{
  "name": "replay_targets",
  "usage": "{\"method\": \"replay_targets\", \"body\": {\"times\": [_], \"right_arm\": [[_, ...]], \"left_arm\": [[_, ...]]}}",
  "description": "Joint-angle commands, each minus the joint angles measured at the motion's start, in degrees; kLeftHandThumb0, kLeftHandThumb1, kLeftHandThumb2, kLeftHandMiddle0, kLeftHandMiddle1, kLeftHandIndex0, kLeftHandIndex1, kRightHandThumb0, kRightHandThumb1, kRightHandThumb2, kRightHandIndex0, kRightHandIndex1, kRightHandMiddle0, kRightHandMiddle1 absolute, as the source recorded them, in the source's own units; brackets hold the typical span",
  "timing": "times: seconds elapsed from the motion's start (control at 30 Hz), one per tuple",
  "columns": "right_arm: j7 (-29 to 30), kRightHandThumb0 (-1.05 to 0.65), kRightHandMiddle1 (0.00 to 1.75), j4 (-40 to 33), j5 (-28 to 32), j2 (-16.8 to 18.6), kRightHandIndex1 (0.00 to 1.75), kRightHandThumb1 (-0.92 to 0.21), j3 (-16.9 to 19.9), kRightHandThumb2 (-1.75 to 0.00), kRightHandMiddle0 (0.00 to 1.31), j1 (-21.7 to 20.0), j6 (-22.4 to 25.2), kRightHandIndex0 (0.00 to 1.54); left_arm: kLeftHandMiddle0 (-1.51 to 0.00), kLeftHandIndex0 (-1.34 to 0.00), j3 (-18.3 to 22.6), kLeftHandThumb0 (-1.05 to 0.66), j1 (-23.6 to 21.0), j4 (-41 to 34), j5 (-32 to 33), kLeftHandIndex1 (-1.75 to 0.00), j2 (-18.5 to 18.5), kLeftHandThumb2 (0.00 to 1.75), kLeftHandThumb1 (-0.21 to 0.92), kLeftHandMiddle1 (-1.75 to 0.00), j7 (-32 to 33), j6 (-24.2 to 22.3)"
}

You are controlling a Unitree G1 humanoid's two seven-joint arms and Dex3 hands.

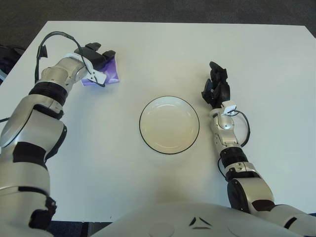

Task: Put the tissue paper into the plate.

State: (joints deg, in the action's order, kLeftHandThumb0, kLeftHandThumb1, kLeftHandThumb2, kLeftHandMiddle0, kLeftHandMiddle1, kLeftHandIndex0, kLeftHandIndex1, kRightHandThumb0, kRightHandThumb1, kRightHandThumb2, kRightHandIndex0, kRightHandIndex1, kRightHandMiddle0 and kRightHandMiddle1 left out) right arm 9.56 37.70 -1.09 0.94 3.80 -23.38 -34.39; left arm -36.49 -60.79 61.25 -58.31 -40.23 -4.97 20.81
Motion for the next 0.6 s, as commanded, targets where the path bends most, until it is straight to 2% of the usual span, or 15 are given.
{"method": "replay_targets", "body": {"times": [0.0,0.17,0.23,0.3,0.43,0.5,0.57], "right_arm": [[-0.17,-0.52,0.71,7.66,-1.12,-2.08,0.23,-0.92,0.89,-0.81,0.00,8.62,-1.33,0.26],[-0.37,-0.53,0.71,7.96,-0.95,-2.29,0.23,-0.92,1.02,-0.81,0.00,8.47,-1.19,0.26],[-0.43,-0.53,0.70,8.04,-0.93,-2.39,0.23,-0.92,1.08,-0.81,0.00,8.44,-1.16,0.26],[-0.52,-0.54,0.70,8.13,-0.87,-2.46,0.23,-0.92,1.14,-0.81,0.00,8.39,-1.17,0.26],[-0.76,-0.54,0.70,8.20,-0.72,-2.54,0.23,-0.92,1.28,-0.82,0.00,8.31,-1.25,0.26],[-0.92,-0.54,0.70,8.27,-0.62,-2.59,0.23,-0.92,1.39,-0.82,0.00,8.31,-1.41,0.26],[-1.04,-0.54,0.71,8.39,-0.56,-2.63,0.23,-0.92,1.54,-0.82,0.00,8.27,-1.52,0.26]], "left_arm": [[0.00,-0.01,-1.61,-1.02,0.44,2.16,-0.19,-0.01,1.54,0.11,0.91,0.00,-0.09,0.48],[0.00,-0.04,-1.90,-1.01,0.04,3.48,0.05,-0.03,2.34,0.11,0.91,0.00,0.33,0.24],[-0.03,-0.02,-2.05,-0.99,-0.19,4.33,0.23,-0.17,2.81,0.14,0.91,-0.01,0.57,0.11],[-0.04,-0.01,-2.21,-0.98,-0.38,4.82,0.37,-0.22,3.10,0.15,0.91,-0.01,0.47,0.04],[-0.22,0.00,-2.49,-0.95,-1.02,5.70,0.77,-0.32,3.74,0.15,0.91,-0.10,-1.39,-0.20],[-0.24,0.00,-2.83,-0.93,-1.45,6.15,0.83,-0.44,4.26,0.13,0.91,-0.38,-2.60,-0.84],[-0.21,0.00,-3.26,-0.92,-1.72,7.03,0.63,-0.66,5.19,0.11,0.90,-0.83,-2.39,-1.83]]}}
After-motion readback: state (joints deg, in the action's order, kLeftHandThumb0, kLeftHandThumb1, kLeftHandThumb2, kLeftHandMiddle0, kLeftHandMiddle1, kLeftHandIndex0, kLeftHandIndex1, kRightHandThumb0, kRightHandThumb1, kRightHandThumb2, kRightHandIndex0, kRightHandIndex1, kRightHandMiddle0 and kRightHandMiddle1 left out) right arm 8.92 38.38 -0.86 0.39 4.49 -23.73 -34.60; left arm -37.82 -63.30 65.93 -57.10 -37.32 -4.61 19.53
